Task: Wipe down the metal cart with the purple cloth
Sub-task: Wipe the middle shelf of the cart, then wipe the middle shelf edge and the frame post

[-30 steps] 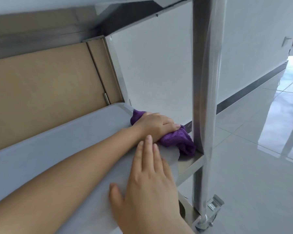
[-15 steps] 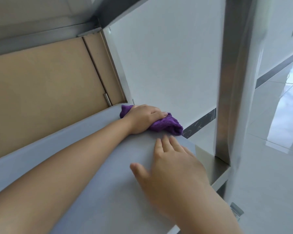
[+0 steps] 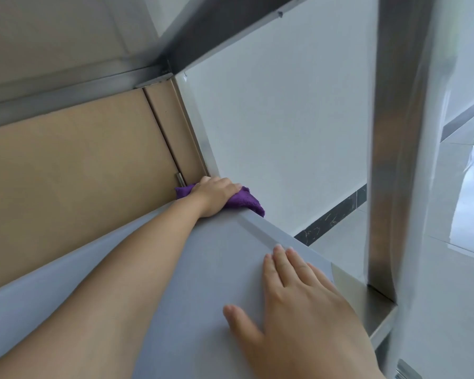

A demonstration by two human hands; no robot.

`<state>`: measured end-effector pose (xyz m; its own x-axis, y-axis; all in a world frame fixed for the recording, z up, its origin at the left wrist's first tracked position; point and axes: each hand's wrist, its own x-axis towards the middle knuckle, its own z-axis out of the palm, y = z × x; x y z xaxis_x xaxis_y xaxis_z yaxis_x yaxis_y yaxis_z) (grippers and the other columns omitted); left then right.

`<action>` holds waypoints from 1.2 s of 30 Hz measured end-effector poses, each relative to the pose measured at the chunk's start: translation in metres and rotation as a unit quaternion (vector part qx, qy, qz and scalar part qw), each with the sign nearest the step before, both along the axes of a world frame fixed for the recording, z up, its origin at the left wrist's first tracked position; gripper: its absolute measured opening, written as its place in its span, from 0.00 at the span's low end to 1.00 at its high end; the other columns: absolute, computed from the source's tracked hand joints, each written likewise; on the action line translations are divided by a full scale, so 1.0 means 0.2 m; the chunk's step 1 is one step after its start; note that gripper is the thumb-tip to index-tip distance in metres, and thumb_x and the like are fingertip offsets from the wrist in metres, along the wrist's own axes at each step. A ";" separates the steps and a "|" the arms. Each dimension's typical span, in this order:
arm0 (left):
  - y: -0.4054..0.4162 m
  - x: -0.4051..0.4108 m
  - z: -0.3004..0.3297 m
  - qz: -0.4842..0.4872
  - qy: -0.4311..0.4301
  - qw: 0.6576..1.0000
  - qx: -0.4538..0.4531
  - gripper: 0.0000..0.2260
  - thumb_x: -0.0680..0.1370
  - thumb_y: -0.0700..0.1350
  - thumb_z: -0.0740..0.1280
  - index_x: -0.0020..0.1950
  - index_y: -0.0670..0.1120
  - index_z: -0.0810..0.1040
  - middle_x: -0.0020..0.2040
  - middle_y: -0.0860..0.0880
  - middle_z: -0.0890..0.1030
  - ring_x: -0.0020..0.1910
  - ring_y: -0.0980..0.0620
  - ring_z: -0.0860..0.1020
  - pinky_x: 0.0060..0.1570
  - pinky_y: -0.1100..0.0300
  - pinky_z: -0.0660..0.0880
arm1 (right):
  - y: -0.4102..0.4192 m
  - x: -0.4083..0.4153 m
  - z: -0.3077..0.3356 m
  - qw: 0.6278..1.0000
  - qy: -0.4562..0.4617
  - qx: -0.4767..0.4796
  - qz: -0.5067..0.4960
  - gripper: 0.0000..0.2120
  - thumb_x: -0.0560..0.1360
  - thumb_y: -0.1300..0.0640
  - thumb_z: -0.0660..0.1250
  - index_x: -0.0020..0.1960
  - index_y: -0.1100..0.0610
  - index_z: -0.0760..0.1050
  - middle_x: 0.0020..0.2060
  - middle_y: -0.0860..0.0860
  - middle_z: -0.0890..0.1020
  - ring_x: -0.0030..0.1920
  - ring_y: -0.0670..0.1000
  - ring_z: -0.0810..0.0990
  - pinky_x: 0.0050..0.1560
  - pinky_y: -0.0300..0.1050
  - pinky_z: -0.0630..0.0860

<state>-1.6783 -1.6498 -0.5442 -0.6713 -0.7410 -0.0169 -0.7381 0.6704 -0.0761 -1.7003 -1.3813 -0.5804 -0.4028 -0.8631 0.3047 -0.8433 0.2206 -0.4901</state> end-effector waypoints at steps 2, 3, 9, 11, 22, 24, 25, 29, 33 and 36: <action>-0.01 0.00 0.00 0.014 0.000 1.000 0.002 0.32 0.72 0.56 0.36 0.72 0.53 0.63 0.67 0.48 0.68 0.66 0.40 0.64 0.65 0.45 0.59 | -0.01 0.00 -0.01 1.000 0.002 -0.022 -0.013 0.37 0.60 0.37 0.52 0.43 0.66 0.84 0.44 0.58 0.85 0.45 0.55 0.85 0.51 0.46 0.65; -0.01 -0.01 0.00 0.018 0.003 1.000 -0.001 0.28 0.75 0.54 0.38 0.71 0.53 0.64 0.66 0.48 0.69 0.65 0.41 0.64 0.64 0.45 0.61 | -0.02 0.00 -0.01 0.999 0.005 -0.035 -0.021 0.36 0.60 0.37 0.52 0.43 0.65 0.84 0.44 0.58 0.85 0.45 0.55 0.85 0.51 0.46 0.66; 0.06 -0.03 -0.01 -0.034 -0.029 0.999 -0.017 0.34 0.68 0.57 0.35 0.65 0.54 0.70 0.58 0.50 0.73 0.63 0.43 0.66 0.63 0.47 0.62 | 0.03 -0.02 0.01 0.991 -0.020 -0.128 -0.020 0.18 0.62 0.40 0.54 0.25 0.52 0.71 0.28 0.43 0.79 0.38 0.45 0.84 0.29 0.33 0.74; 0.12 -0.04 -0.02 -0.053 -0.035 0.997 -0.031 0.32 0.71 0.57 0.36 0.66 0.53 0.70 0.59 0.49 0.73 0.63 0.44 0.66 0.64 0.47 0.61 | 0.07 -0.04 0.04 0.991 -0.021 -0.132 -0.012 0.15 0.67 0.42 0.55 0.28 0.51 0.61 0.25 0.44 0.68 0.32 0.48 0.77 0.22 0.31 0.59; 0.56 -0.06 -0.01 -0.042 0.048 0.998 0.013 0.36 0.66 0.65 0.38 0.60 0.50 0.73 0.60 0.50 0.72 0.63 0.44 0.64 0.59 0.51 0.58 | 0.10 -0.03 0.01 0.927 -0.087 -0.361 -0.053 0.12 0.68 0.52 0.58 0.27 0.55 0.68 0.22 0.46 0.69 0.25 0.45 0.62 0.30 0.43 0.64; 0.64 -0.06 -0.02 -0.077 0.020 0.997 -0.009 0.42 0.62 0.65 0.34 0.61 0.49 0.72 0.61 0.50 0.71 0.64 0.45 0.64 0.61 0.49 0.59 | 0.11 -0.04 0.01 0.910 -0.094 -0.402 -0.041 0.12 0.69 0.54 0.58 0.27 0.54 0.65 0.22 0.44 0.67 0.25 0.45 0.61 0.28 0.41 0.64; 0.68 -0.06 -0.03 -0.088 0.015 0.996 -0.011 0.40 0.63 0.65 0.34 0.61 0.49 0.72 0.62 0.50 0.71 0.64 0.45 0.64 0.62 0.48 0.58 | 0.11 -0.04 0.02 0.899 -0.103 -0.425 -0.028 0.11 0.69 0.55 0.58 0.28 0.53 0.63 0.23 0.41 0.64 0.26 0.44 0.60 0.27 0.38 0.61; 0.83 -0.08 -0.05 -0.066 0.064 0.994 0.052 0.17 0.79 0.59 0.46 0.53 0.52 0.70 0.55 0.51 0.69 0.62 0.47 0.63 0.60 0.52 0.57 | 0.11 -0.05 0.02 0.868 -0.133 -0.478 -0.005 0.13 0.68 0.58 0.57 0.31 0.46 0.55 0.23 0.39 0.56 0.25 0.43 0.58 0.28 0.32 0.55; 0.99 -0.11 -0.02 -0.072 0.077 0.993 0.059 0.12 0.82 0.53 0.50 0.49 0.51 0.69 0.54 0.50 0.71 0.61 0.47 0.65 0.59 0.53 0.59 | 0.12 -0.05 0.01 0.846 -0.185 -0.499 0.022 0.14 0.67 0.59 0.57 0.30 0.49 0.54 0.24 0.39 0.56 0.25 0.43 0.55 0.27 0.33 0.54; 1.05 -0.08 -0.02 -0.088 0.203 0.970 0.096 0.12 0.82 0.51 0.54 0.44 0.49 0.72 0.49 0.49 0.75 0.56 0.46 0.70 0.58 0.52 0.63 | 0.14 -0.05 0.02 0.841 -0.164 -0.513 0.049 0.13 0.67 0.61 0.57 0.28 0.52 0.56 0.26 0.38 0.56 0.27 0.45 0.56 0.26 0.36 0.54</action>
<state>-1.6943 -1.4403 -0.5475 -0.7677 -0.6232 0.1495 -0.5532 0.7621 0.3365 -1.7098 -1.3539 -0.5762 -0.5530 -0.2478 0.7955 -0.6153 -0.5223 -0.5905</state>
